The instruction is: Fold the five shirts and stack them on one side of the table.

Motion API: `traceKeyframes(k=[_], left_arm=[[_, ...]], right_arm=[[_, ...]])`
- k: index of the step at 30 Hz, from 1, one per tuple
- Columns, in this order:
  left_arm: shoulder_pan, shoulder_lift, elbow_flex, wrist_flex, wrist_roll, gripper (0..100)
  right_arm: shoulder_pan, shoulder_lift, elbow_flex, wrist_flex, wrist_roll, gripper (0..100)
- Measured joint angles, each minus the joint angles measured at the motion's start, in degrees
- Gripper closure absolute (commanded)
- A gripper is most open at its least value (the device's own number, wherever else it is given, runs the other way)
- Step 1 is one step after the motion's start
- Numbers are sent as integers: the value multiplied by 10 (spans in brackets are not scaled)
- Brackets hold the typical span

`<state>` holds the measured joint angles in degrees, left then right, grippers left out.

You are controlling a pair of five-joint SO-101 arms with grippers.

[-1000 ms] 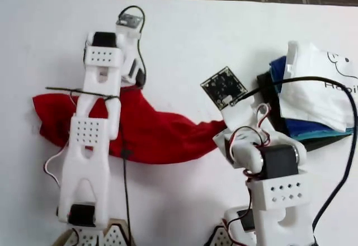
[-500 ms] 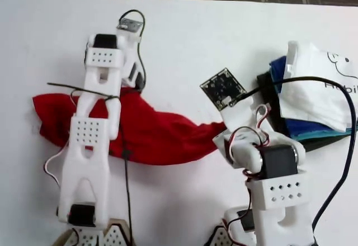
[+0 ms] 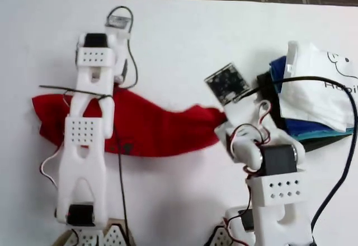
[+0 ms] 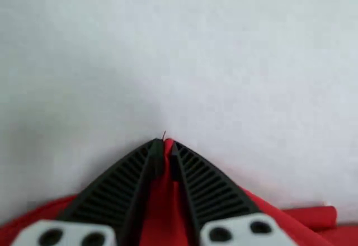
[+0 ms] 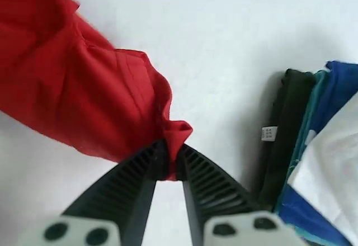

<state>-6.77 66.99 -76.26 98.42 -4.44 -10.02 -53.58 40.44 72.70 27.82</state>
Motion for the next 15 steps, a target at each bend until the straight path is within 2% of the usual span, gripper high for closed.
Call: traceKeyframes(k=[7,15], left_arm=[[-4,-62,-132,27,2,976],[-5,-202,-154,29,2,976]], right_arm=[[23,18,-3,-163,40,978],[33,142,-174,-211,45,978]])
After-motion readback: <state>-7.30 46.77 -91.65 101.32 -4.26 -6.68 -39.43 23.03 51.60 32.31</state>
